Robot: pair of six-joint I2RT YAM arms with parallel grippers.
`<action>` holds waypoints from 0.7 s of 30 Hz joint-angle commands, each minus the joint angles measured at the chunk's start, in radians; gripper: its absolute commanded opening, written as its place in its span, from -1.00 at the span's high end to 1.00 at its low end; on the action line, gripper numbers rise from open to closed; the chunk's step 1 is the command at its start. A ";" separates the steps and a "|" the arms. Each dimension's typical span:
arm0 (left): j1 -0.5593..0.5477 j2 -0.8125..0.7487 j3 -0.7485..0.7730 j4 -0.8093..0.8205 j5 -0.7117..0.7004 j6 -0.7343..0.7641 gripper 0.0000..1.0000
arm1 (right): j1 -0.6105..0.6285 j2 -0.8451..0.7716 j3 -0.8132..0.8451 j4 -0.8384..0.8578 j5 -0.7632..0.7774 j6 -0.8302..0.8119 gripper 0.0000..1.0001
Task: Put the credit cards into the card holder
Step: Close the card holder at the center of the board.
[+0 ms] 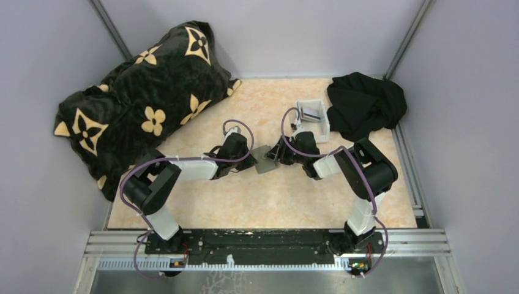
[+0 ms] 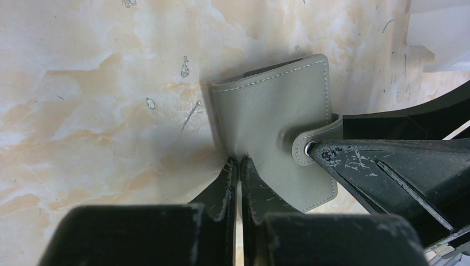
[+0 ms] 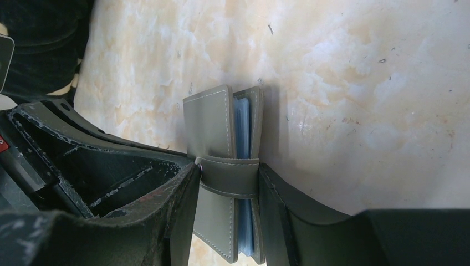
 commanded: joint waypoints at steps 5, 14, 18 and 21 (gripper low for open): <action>0.001 0.135 -0.069 -0.282 -0.050 0.069 0.89 | 0.057 0.058 0.004 -0.187 -0.022 -0.049 0.13; 0.000 0.135 -0.072 -0.281 -0.051 0.065 0.89 | 0.074 0.070 0.021 -0.256 0.009 -0.078 0.13; 0.000 0.137 -0.072 -0.280 -0.051 0.065 0.89 | 0.075 0.070 0.013 -0.263 0.016 -0.080 0.14; 0.000 0.138 -0.072 -0.281 -0.051 0.066 0.90 | 0.077 0.071 0.009 -0.272 0.016 -0.083 0.14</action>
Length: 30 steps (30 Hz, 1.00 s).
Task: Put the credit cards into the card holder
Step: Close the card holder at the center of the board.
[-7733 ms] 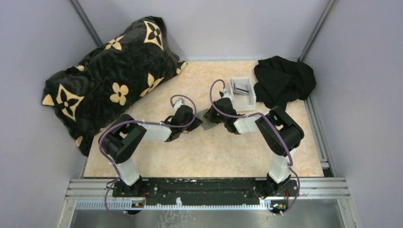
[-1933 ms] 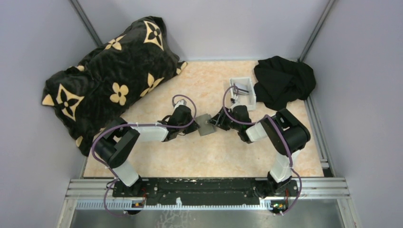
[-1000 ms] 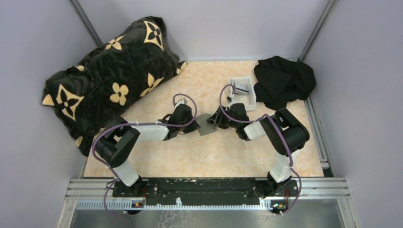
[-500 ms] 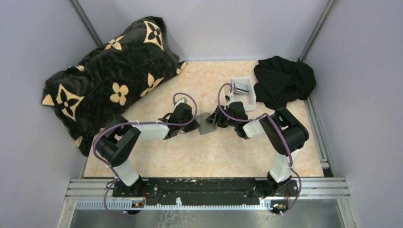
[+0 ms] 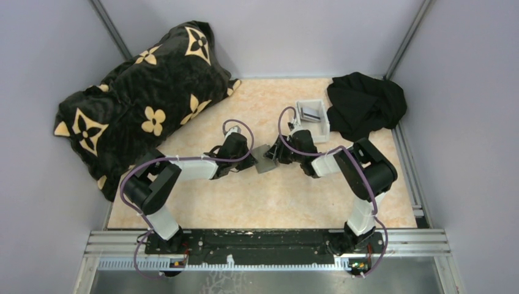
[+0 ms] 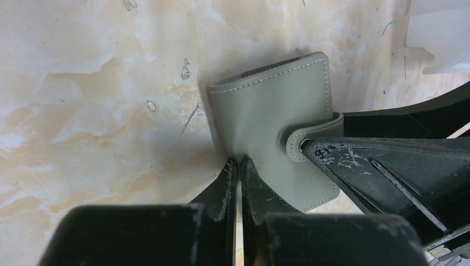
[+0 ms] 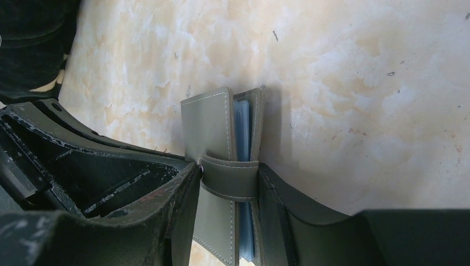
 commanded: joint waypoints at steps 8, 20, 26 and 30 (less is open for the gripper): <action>0.000 0.140 -0.069 -0.278 -0.050 0.061 0.91 | 0.061 0.066 -0.066 -0.194 -0.015 -0.032 0.16; 0.000 0.144 -0.067 -0.276 -0.047 0.057 0.93 | 0.075 0.101 -0.096 -0.185 -0.016 -0.036 0.19; 0.000 0.146 -0.067 -0.274 -0.047 0.057 0.94 | 0.081 0.121 -0.107 -0.176 -0.015 -0.029 0.22; 0.000 0.145 -0.068 -0.272 -0.047 0.057 0.94 | 0.085 0.136 -0.110 -0.172 -0.013 -0.026 0.25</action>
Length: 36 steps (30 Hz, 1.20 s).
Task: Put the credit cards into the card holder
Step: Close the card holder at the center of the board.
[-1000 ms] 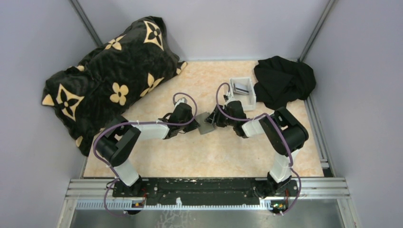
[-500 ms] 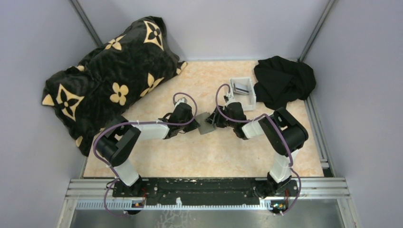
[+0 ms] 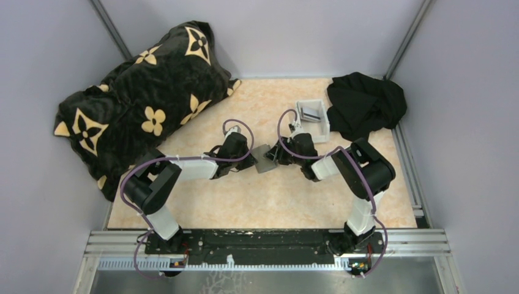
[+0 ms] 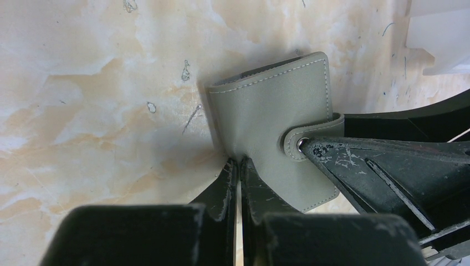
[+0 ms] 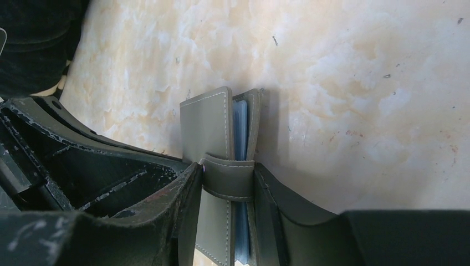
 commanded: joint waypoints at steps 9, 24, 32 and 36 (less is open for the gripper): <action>0.000 0.142 -0.072 -0.270 -0.045 0.054 0.95 | 0.092 0.109 -0.094 -0.269 -0.027 -0.016 0.38; 0.000 0.150 -0.051 -0.274 -0.045 0.045 0.97 | 0.131 0.091 -0.117 -0.309 0.029 -0.016 0.53; 0.000 0.150 -0.053 -0.269 -0.036 0.033 1.00 | 0.149 0.089 -0.126 -0.332 0.054 -0.012 0.69; 0.000 0.147 -0.048 -0.271 -0.039 0.033 1.00 | 0.152 0.085 -0.145 -0.329 0.061 -0.001 0.81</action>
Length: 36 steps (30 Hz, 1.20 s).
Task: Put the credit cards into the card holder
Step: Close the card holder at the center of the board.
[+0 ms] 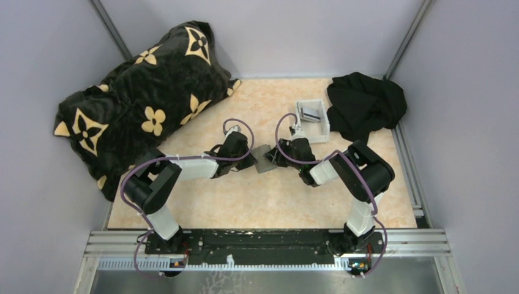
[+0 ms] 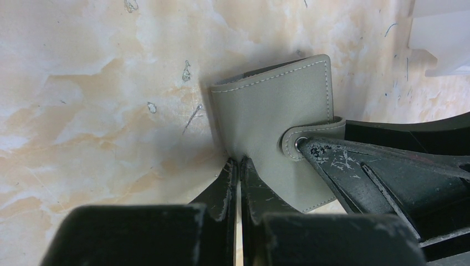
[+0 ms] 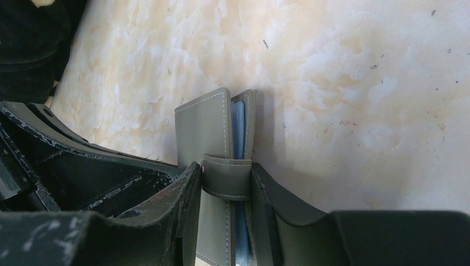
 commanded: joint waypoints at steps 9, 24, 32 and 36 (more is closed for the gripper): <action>0.000 0.147 -0.047 -0.253 -0.041 0.034 1.00 | 0.107 0.063 -0.131 -0.397 -0.062 -0.003 0.92; -0.003 0.141 -0.044 -0.253 -0.043 0.020 1.00 | 0.112 0.038 -0.173 -0.329 -0.072 -0.005 0.73; -0.008 0.017 -0.038 -0.269 -0.113 0.017 0.60 | 0.111 -0.114 -0.086 -0.435 -0.042 -0.049 0.20; -0.014 -0.097 -0.045 -0.270 -0.167 0.017 0.28 | 0.112 -0.145 -0.039 -0.505 0.007 -0.075 0.14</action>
